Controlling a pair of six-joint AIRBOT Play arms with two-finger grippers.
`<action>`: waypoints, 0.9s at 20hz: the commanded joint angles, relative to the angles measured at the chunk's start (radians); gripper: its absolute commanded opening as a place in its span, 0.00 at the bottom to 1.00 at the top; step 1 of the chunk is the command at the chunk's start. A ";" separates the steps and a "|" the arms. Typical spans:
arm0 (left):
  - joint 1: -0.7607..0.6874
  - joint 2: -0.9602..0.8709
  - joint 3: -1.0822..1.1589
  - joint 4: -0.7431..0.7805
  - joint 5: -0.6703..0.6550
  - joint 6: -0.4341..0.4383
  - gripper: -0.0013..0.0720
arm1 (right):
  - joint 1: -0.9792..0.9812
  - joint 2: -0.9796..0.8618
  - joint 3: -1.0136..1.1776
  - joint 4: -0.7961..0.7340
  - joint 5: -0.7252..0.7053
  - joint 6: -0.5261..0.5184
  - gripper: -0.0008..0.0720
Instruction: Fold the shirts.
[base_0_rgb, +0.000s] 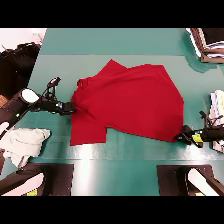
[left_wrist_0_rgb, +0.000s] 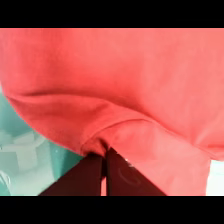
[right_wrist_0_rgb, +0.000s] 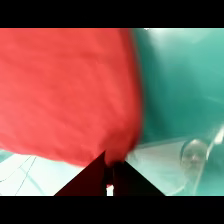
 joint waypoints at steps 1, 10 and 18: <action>-0.001 0.041 0.003 0.006 0.003 -0.019 0.05 | 0.081 0.038 0.008 0.002 -0.066 -0.002 0.04; -0.001 0.399 0.570 0.103 -0.097 -0.076 0.05 | 0.149 0.250 0.769 -0.002 -0.116 -0.003 0.04; -0.001 0.412 1.276 0.135 -0.097 -0.100 0.05 | -0.025 0.247 1.404 -0.002 -0.088 -0.051 0.04</action>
